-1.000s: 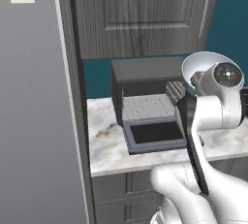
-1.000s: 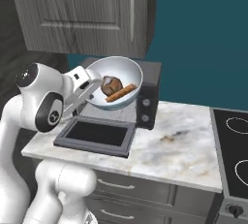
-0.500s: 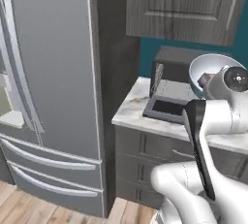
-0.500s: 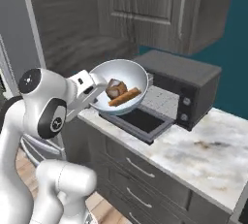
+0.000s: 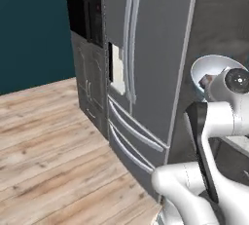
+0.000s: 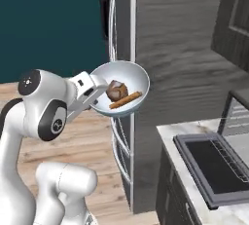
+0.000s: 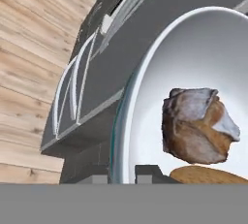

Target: Pick up the heated bread from the toaster oven and place it in the bowl. Then move the bread bowl to the dining counter.

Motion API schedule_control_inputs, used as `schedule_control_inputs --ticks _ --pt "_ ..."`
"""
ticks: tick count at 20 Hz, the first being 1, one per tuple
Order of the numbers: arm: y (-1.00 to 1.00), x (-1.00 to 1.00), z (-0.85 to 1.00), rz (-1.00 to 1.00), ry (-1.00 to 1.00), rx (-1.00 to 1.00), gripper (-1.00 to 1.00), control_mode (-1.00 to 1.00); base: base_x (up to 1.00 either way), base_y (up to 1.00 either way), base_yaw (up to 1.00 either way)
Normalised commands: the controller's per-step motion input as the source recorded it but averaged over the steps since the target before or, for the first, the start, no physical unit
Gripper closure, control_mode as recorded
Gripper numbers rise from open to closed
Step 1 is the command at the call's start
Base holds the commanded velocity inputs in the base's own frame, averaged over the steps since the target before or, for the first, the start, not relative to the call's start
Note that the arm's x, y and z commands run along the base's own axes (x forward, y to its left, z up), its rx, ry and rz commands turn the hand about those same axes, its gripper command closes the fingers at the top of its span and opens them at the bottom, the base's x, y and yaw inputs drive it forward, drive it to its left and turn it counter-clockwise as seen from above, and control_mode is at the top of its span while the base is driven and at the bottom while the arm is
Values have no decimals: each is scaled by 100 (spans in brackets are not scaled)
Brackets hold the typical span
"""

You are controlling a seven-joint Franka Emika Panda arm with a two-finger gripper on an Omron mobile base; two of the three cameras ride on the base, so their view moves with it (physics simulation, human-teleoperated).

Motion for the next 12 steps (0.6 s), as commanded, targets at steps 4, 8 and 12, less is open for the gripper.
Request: schedule_control_inputs --ticks 4,8,12 --pt "0 0 0 0 0 0 100 100 -20 0 100" --pt "0 0 0 0 0 0 100 100 -18 0 100" --pt "0 0 0 0 0 0 100 100 -7 0 100"
